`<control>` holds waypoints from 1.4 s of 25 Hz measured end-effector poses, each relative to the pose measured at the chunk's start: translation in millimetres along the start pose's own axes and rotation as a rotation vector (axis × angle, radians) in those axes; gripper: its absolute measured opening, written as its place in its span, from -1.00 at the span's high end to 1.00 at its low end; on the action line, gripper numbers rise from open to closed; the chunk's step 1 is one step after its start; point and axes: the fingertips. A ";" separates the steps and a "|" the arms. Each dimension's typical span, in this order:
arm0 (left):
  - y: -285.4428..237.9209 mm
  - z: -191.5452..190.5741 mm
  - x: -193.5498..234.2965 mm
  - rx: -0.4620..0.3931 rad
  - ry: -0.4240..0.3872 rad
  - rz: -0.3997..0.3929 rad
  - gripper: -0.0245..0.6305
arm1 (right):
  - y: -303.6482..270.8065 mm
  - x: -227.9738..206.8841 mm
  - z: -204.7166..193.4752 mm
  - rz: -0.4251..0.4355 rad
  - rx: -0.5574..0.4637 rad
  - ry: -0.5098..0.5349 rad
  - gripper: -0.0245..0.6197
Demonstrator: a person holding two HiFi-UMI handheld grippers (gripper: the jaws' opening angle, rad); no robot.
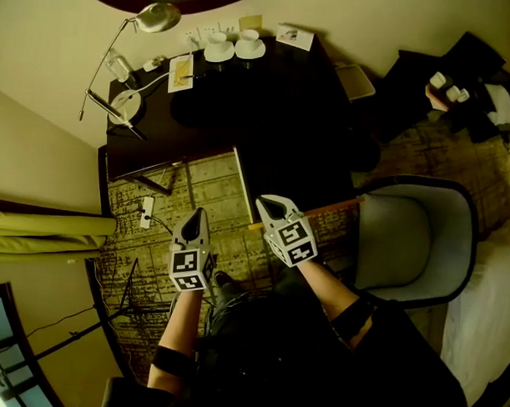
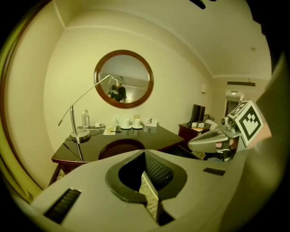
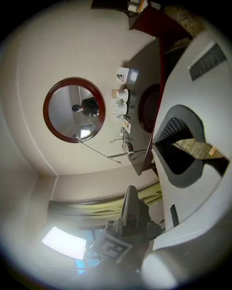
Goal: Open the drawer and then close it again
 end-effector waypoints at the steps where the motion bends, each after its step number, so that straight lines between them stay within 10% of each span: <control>1: 3.0 -1.3 -3.9 0.003 -0.005 -0.006 0.92 | 4.2 0.8 -0.7 -0.007 -0.004 -0.008 0.92; 16: -7.0 -17.6 -86.7 0.063 -0.150 -0.215 0.92 | 56.7 -29.1 -56.6 -0.144 0.022 -0.101 0.92; 24: -49.5 -93.3 -188.5 0.213 -0.301 -0.424 0.92 | 108.9 -81.8 -171.6 -0.298 0.072 -0.229 0.92; 35: -126.0 -204.0 -277.7 0.366 -0.308 -0.461 0.92 | 122.6 -143.9 -345.5 -0.364 -0.026 -0.408 0.92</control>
Point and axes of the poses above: the fingertips, and each gripper's own axes: y backward along the fingers, x to its left, z out of its top, and after that the axes turned 12 degrees about y, right-handed
